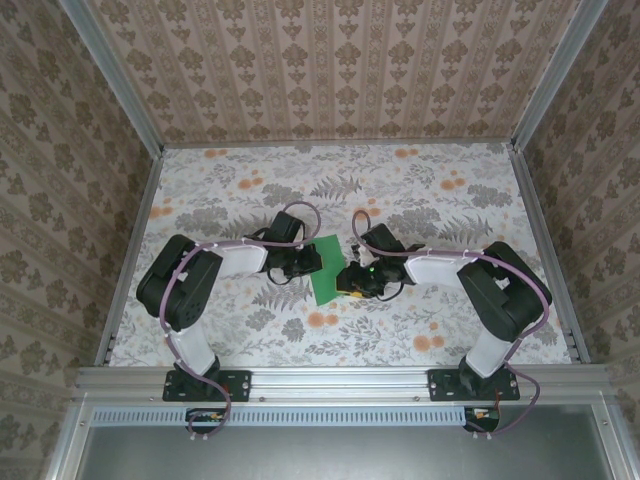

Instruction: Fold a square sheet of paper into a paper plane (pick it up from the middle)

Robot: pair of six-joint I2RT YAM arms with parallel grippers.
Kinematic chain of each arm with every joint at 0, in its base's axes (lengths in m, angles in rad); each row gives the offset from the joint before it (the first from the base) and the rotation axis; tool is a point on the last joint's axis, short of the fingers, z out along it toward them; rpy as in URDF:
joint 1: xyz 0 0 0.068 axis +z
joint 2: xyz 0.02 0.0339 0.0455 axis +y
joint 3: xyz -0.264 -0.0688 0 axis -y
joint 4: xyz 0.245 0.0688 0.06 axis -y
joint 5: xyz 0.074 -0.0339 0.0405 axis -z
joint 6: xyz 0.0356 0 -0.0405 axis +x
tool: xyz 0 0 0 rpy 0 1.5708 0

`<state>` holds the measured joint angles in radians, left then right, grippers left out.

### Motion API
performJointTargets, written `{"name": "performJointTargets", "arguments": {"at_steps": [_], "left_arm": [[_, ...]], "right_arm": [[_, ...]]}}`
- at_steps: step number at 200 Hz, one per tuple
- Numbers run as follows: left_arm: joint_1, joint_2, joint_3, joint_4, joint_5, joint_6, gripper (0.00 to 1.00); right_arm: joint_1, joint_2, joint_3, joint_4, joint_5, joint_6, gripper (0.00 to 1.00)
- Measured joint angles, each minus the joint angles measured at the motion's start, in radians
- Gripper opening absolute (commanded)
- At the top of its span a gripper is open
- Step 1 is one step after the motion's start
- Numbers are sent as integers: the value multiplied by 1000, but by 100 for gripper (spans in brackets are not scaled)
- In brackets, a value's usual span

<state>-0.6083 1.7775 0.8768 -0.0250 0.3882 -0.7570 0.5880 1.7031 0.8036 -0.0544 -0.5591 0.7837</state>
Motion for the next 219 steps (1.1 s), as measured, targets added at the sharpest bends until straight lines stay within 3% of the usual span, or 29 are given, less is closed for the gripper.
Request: {"name": "performJointTargets", "arguments": {"at_steps": [35,105,166,219], "left_arm": [[0,0,0,0,0,0,10],[1,0,0,0,1,0,9],[1,0,0,1,8,1,8],[2,2,0,9,16,1,8]], "right_arm": [[-2,0,-27,76,-20,37,43],[-56,51,-20,190,-27,39,43],[-56,68,-47,230,-63,104,28],[-56,-10,-110,208,-54,161,16]]}}
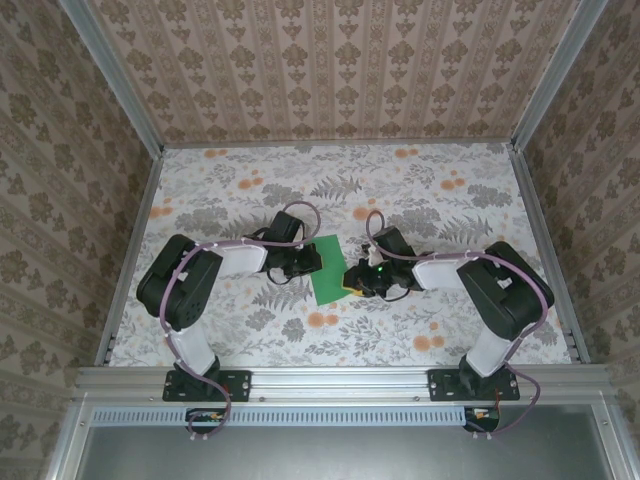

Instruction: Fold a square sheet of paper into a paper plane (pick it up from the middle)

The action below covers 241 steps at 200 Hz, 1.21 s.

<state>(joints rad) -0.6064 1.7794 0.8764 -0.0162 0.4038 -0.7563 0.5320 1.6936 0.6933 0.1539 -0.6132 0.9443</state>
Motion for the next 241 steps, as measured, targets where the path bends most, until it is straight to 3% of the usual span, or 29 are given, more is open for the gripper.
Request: {"name": "performJointTargets", "arguments": {"at_steps": [29,56,86,133,169,190,211,241], "left_arm": [[0,0,-2,6,3,0,8],[0,-6,-14,26,8,2,11],[0,-48,-39,48,15,18,15],[0,-47,-14,47,-16,58,11],[0,-13,-5,15,-43,77,9],[3,-6,-4,17,-45,81,8],[5,-4,-5,21,-42,84,8],[6,4,-5,39,-32,85,7]], "right_arm": [[0,-12,-2,-6,6,21,5],[0,-25,-3,-31,19,30,0],[9,-58,-18,-64,35,33,0],[34,-90,-34,-92,56,54,0],[34,-92,-34,-109,64,59,17],[34,-107,-35,-129,83,62,20],[34,-134,-35,-151,103,60,19],[36,-151,-35,-167,114,55,8]]}}
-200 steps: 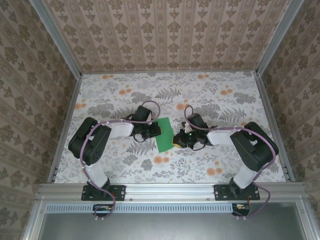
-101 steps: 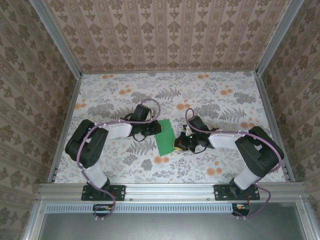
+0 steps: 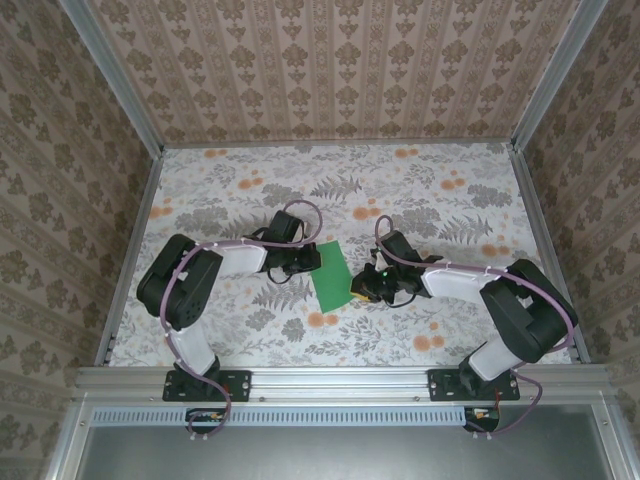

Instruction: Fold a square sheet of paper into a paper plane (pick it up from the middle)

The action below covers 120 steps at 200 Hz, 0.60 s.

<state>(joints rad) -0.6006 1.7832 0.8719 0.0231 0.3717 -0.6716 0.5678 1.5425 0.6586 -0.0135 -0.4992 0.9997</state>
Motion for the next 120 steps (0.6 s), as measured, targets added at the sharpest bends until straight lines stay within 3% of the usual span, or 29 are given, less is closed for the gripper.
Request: {"name": "performJointTargets", "arguments": {"at_steps": [63,120], "left_arm": [[0,4,0,13,6,3,5],[7,6,2,15,18,11,6]], "right_arm": [[31,10,5,34,2,2,3],[70,158,112,145,7,47,3]]}}
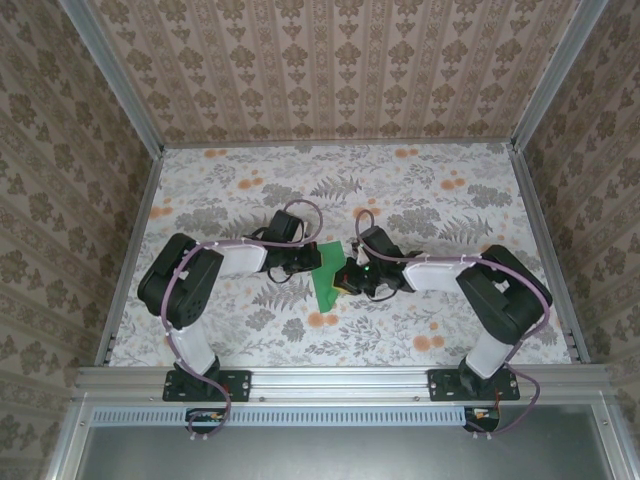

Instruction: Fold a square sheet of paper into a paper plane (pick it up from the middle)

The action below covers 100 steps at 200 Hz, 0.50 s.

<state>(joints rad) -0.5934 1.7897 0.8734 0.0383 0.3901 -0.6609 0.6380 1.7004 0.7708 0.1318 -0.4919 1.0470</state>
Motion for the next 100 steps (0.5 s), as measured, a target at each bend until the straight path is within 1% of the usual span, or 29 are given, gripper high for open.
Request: {"name": "performJointTargets", "arguments": {"at_steps": [44,73,100], "left_arm": [[29,-13,5,-27,5,11,11],[58,-31,11,-43,2,19,10],[65,-27,15,-56,1,25,9]], "right_arm": [[2,60,20,48,17,35,3],[2,83,24,61,18,48,3],[4,95,34,72,18,54,3]]}}
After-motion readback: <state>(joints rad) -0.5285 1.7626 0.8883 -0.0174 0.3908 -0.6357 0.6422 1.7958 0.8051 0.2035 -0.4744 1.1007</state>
